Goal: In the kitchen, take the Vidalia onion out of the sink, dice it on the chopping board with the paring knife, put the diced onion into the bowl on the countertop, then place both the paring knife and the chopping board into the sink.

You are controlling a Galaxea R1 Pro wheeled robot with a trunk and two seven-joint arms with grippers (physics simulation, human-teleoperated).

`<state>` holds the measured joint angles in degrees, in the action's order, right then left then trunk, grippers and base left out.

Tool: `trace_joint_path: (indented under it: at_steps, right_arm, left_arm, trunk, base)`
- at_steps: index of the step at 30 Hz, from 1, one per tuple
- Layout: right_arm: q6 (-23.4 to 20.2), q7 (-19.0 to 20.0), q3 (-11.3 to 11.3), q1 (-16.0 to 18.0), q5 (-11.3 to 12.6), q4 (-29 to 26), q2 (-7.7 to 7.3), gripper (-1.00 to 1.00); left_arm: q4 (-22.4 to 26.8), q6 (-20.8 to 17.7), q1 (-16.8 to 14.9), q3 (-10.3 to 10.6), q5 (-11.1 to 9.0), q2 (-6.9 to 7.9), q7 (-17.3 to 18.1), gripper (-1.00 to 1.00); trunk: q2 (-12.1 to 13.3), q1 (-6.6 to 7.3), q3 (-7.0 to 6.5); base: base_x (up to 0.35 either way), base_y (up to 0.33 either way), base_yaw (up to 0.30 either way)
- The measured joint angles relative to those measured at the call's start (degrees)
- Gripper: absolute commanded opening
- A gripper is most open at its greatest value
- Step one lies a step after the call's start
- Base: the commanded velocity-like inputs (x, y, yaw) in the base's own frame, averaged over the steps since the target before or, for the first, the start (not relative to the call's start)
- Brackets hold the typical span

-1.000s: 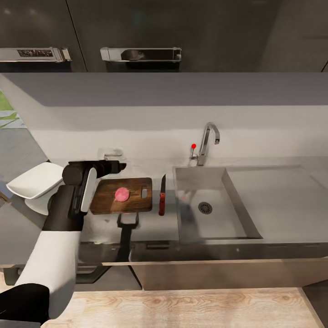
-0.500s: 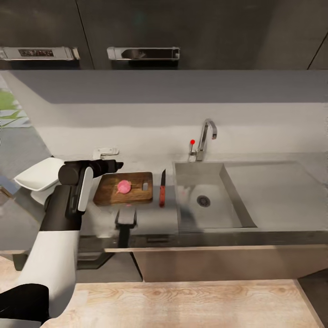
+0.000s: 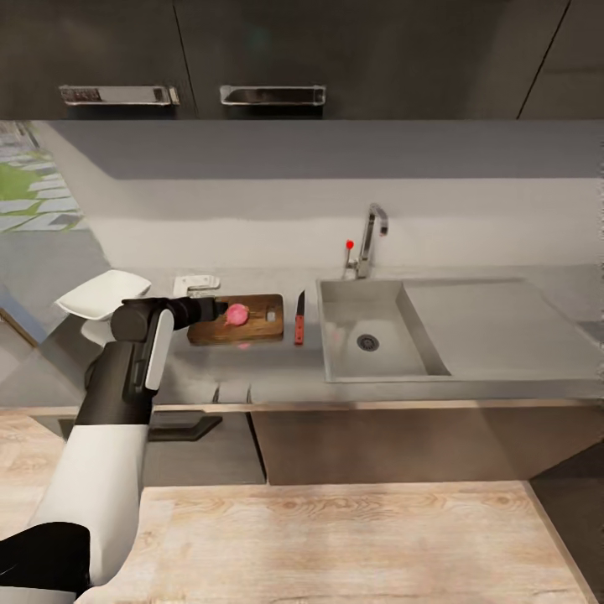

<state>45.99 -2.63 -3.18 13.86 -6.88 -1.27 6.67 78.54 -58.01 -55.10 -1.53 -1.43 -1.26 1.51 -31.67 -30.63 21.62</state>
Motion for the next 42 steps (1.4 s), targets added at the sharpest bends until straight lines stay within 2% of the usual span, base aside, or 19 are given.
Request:
trace_joint_path:
  at_steps: [29,38,39,42]
  right_arm:
    - [0.1,0.2,0.0,0.0,0.0,0.0,-0.26,1.00]
    - [0.0,0.2,0.0,0.0,0.0,0.0,-0.25,1.00]
    - [0.0,0.2,0.0,0.0,0.0,0.0,-0.26,1.00]
    - [0.0,0.1,0.0,0.0,0.0,0.0,-0.26,1.00]
  left_arm:
    - [-8.1,0.4,0.0,0.1,0.0,-0.37,0.1,1.00]
    - [-15.7,0.9,0.0,0.1,0.1,-0.37,0.4,1.00]
    - [-18.5,2.4,0.0,0.0,0.2,-0.36,0.5,1.00]
    - [-22.3,6.0,0.0,0.1,0.2,-0.37,0.5,1.00]
  trunk:
    - [0.0,0.00,-0.01]
    - [0.0,0.03,0.00]
    - [0.0,0.03,0.00]
    - [0.0,0.03,0.00]
  base:
    - [-0.333,0.000,0.000]
    - [-0.161,0.000,0.000]
    - [-0.015,0.000,0.000]
    - [-0.007,0.000,0.000]
